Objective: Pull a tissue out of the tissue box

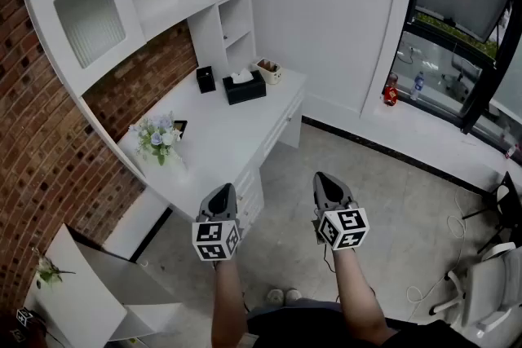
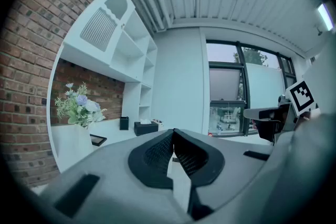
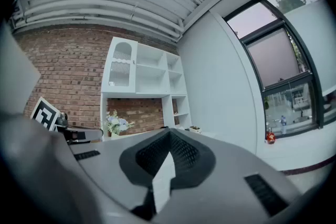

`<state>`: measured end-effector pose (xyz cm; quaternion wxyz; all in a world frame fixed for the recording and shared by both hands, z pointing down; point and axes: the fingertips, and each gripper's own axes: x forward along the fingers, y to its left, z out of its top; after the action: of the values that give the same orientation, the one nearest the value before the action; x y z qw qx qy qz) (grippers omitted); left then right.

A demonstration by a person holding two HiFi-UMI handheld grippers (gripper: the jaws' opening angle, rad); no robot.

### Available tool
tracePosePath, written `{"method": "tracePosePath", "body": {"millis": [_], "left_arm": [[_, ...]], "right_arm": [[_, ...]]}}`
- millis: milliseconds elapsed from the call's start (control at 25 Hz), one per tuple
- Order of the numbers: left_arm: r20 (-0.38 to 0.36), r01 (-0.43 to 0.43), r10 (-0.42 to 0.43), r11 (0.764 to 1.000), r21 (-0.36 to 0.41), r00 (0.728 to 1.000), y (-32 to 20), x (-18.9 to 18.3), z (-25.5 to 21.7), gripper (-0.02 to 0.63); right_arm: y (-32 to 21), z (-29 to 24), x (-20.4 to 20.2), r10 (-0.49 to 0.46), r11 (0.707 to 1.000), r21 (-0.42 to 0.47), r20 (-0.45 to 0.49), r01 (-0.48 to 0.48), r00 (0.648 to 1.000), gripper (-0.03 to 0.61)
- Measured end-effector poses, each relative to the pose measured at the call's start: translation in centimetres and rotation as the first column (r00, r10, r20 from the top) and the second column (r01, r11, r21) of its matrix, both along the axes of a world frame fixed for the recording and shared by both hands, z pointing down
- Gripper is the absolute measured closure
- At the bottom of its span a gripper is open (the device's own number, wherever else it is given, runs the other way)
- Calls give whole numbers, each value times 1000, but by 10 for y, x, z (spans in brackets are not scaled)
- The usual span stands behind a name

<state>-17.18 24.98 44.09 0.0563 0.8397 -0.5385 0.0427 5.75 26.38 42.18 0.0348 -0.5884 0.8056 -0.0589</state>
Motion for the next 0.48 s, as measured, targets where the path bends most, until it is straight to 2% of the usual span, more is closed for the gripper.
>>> {"method": "tracePosePath", "body": {"millis": [480], "left_arm": [[-4, -17, 17, 1000, -5, 1000, 1, 10, 4, 604]], "right_arm": [[3, 1, 6, 7, 1000, -2, 22, -7, 1000, 581]]}}
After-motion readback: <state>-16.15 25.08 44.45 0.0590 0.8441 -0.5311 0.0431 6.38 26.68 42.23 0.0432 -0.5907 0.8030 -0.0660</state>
